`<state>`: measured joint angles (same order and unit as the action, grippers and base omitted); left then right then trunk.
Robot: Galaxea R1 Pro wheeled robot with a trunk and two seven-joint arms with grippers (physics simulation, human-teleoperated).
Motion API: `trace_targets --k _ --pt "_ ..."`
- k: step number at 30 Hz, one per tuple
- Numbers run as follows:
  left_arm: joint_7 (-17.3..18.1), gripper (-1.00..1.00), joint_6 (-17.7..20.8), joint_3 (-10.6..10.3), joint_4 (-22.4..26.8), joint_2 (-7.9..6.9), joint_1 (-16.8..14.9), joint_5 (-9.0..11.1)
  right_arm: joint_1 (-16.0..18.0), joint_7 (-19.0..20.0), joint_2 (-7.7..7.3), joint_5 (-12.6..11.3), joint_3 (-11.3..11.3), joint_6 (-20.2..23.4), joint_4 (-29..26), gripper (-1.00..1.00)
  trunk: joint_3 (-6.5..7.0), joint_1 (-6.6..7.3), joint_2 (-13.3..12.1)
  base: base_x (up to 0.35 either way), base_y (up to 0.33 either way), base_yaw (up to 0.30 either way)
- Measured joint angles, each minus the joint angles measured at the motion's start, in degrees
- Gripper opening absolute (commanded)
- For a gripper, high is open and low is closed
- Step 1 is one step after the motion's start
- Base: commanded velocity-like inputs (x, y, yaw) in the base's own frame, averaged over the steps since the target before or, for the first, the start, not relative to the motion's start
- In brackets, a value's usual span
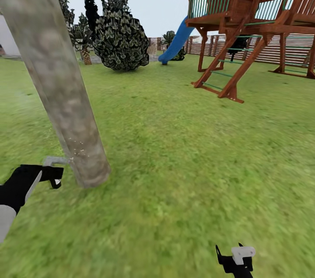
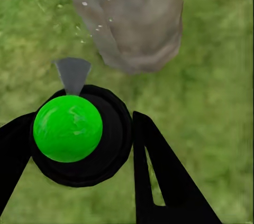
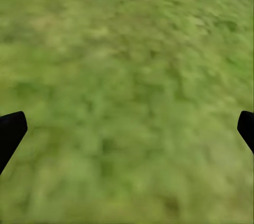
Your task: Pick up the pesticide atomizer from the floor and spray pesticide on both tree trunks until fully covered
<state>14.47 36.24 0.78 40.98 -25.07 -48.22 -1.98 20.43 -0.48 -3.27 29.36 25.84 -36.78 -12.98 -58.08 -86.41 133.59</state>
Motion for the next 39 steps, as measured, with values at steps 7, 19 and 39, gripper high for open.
trace_targets --k 7,19,39 --pt "0.21 -1.00 -0.21 0.21 -0.39 -2.27 -0.45 -0.55 0.00 0.00 0.00 0.00 -0.01 0.00 0.04 1.00 0.00 0.00 0.00 0.001 0.000 0.001" --pt "-0.22 -1.00 -0.89 0.37 -1.23 -1.16 1.57 -0.59 0.00 0.00 0.00 0.00 0.00 0.00 0.01 1.00 0.00 0.01 0.00 0.197 0.165 0.061" --pt "-4.90 -1.00 -0.95 0.33 -2.23 -0.26 2.31 0.28 0.00 0.03 0.00 0.00 0.00 -0.01 0.07 1.00 0.00 0.00 0.00 0.002 -0.182 0.025"
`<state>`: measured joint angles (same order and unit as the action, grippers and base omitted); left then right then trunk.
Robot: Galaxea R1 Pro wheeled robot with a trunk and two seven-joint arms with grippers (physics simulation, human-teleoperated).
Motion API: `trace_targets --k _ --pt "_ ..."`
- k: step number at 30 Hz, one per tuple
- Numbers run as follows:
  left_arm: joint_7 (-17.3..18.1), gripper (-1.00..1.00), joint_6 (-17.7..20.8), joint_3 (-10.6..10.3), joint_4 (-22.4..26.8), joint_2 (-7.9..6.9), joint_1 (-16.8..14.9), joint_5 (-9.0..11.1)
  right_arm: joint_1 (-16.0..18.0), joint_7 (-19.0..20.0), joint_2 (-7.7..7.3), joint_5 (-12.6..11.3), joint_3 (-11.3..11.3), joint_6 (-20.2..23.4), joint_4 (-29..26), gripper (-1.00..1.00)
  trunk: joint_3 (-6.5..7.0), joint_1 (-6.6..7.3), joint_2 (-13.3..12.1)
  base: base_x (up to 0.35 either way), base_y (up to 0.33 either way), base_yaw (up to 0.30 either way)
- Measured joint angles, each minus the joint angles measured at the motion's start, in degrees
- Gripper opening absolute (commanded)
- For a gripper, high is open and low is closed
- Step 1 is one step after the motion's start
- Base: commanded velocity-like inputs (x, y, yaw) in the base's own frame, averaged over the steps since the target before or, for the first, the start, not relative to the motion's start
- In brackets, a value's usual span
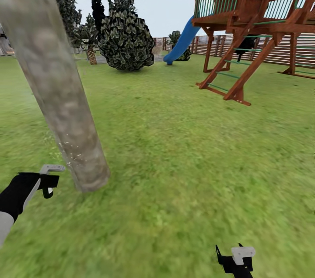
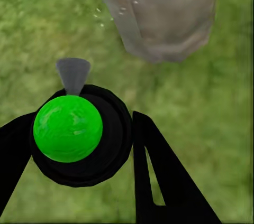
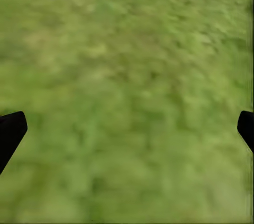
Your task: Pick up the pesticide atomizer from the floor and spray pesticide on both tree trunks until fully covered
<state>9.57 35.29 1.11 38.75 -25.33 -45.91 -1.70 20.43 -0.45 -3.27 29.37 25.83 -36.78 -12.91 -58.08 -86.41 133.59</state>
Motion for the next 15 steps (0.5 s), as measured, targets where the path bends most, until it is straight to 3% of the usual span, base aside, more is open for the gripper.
trace_targets --k 8,10,13,15 --pt "-0.18 -1.00 -0.11 0.06 -2.80 0.19 0.15 -0.09 0.00 -0.03 0.00 0.00 0.00 0.00 -0.02 1.00 0.00 0.00 0.00 0.000 -0.275 0.005" --pt "-0.35 -1.00 -0.68 0.08 -4.98 0.27 0.30 0.15 0.01 -0.03 0.00 0.00 0.00 0.00 0.01 1.00 -0.01 0.00 0.00 0.000 -0.275 0.203" --pt "-0.57 -1.00 -10.08 0.14 -12.59 0.88 0.46 1.66 0.02 -0.03 0.01 0.00 0.00 0.00 0.02 1.00 -0.01 -0.01 0.00 0.000 -0.275 0.270" --pt "-1.99 -1.00 -10.75 0.16 -13.54 1.03 0.42 1.80 0.02 -0.03 0.01 0.00 0.00 0.00 0.02 1.00 0.00 0.00 0.00 0.000 -0.275 0.277"
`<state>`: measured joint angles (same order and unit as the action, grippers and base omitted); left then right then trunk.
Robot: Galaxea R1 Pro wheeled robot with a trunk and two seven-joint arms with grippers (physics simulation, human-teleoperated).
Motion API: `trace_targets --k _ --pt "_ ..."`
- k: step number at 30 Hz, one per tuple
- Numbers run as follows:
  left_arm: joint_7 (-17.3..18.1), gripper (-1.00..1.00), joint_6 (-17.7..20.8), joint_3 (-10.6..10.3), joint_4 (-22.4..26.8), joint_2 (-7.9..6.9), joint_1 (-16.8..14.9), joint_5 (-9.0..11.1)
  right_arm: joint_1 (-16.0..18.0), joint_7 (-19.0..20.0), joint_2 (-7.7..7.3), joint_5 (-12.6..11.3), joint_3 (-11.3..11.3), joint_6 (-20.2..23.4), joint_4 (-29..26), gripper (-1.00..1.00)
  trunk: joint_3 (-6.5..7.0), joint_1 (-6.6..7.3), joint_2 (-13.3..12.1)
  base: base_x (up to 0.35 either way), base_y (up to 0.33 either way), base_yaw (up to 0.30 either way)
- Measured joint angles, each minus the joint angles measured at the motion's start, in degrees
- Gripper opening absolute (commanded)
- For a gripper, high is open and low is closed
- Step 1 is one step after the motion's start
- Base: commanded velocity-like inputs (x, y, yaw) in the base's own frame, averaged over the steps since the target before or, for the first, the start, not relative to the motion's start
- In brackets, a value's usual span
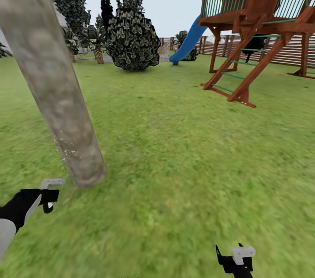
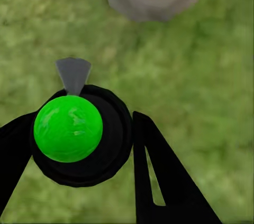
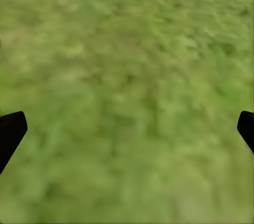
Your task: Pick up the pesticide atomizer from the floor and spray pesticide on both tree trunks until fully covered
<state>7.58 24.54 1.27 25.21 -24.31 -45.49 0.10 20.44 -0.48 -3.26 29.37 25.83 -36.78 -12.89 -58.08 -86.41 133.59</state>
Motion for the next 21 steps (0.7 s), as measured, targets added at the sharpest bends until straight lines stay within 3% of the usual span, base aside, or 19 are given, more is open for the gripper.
trace_targets --k 2,5,7,10,12,16,19,21 --pt "-4.62 -1.00 -0.32 0.01 -1.76 1.85 0.02 0.80 0.00 0.00 0.00 0.00 0.00 0.00 -0.03 1.00 0.00 0.00 0.00 0.000 -0.275 0.206" --pt "-8.62 -1.00 -0.63 0.01 -2.26 4.95 -0.01 0.92 -0.01 0.00 0.00 0.00 0.01 0.00 -0.09 1.00 0.00 0.00 0.00 0.029 -0.272 0.037" --pt "-10.66 -1.00 -4.67 0.03 -2.50 6.48 -0.03 0.87 -0.02 0.00 0.00 0.00 0.01 0.00 -0.10 1.00 0.00 0.02 0.00 0.172 -0.232 0.004" --pt "-11.61 -1.00 -7.90 0.13 -5.96 6.87 -0.01 0.87 -0.01 0.00 0.00 0.00 0.00 0.00 -0.07 1.00 -0.01 0.02 0.00 0.222 -0.202 0.001" --pt "-11.84 -1.00 -8.45 1.71 -7.35 6.80 -0.03 1.42 -0.01 0.00 -0.02 0.00 0.00 0.00 -0.10 1.00 0.00 0.02 0.00 0.239 -0.187 0.000" --pt "-12.22 -1.00 -8.66 2.11 -7.55 6.52 -0.01 1.47 -0.01 0.00 -0.09 -0.04 0.00 0.00 -0.10 1.00 0.00 0.03 0.00 0.237 -0.190 0.000" --pt "-18.51 -1.00 -8.42 2.11 -6.84 6.67 -0.03 1.42 -0.01 0.00 -0.09 -0.08 0.03 0.00 -0.14 1.00 0.00 0.02 0.00 0.197 -0.214 0.089" --pt "-20.58 -1.00 -8.44 2.17 -6.78 6.74 -0.01 1.67 0.00 0.00 -0.09 -0.09 0.03 0.00 -0.11 1.00 0.00 0.02 0.00 0.174 -0.227 0.253"
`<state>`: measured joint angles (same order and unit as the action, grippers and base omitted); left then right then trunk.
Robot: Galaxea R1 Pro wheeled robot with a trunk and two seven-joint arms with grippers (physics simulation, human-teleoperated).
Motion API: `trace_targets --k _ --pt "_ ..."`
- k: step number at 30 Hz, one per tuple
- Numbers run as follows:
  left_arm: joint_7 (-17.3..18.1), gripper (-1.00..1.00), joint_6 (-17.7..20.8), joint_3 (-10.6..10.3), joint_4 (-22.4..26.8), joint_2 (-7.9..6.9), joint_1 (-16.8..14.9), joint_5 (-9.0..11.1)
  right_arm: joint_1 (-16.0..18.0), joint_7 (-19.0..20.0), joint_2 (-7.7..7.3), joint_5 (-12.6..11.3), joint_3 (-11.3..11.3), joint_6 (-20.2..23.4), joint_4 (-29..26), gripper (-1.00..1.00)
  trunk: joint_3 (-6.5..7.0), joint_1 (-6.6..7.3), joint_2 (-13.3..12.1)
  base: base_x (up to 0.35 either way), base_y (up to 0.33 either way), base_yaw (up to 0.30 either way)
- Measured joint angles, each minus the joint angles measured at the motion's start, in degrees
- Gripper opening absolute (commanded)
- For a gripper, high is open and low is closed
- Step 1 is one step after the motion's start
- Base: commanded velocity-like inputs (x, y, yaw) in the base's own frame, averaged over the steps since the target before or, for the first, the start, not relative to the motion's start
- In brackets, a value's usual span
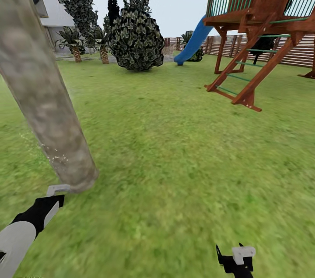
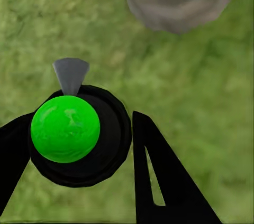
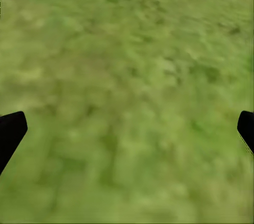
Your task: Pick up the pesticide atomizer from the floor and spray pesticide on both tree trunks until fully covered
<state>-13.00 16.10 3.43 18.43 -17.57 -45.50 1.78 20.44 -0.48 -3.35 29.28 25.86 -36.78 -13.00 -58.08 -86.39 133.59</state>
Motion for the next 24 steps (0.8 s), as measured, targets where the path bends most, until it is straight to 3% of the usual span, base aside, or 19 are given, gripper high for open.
trace_targets --k 9,17,24 --pt "-1.11 -1.00 -0.19 0.01 -0.76 0.23 0.07 0.23 -0.01 0.00 0.00 0.00 -0.02 0.00 0.01 1.00 0.00 -0.02 0.00 0.046 -0.266 0.195" --pt "-1.19 -1.00 -0.14 0.02 -0.71 0.41 0.07 0.25 -0.01 0.00 0.00 0.08 -0.02 0.00 0.01 1.00 0.00 0.00 0.00 0.205 -0.216 0.023" --pt "-1.19 -1.00 -0.12 0.02 -0.69 0.40 0.09 0.28 0.00 0.00 0.09 0.09 -0.03 0.00 0.03 1.00 0.00 0.01 0.00 0.231 -0.193 0.258"
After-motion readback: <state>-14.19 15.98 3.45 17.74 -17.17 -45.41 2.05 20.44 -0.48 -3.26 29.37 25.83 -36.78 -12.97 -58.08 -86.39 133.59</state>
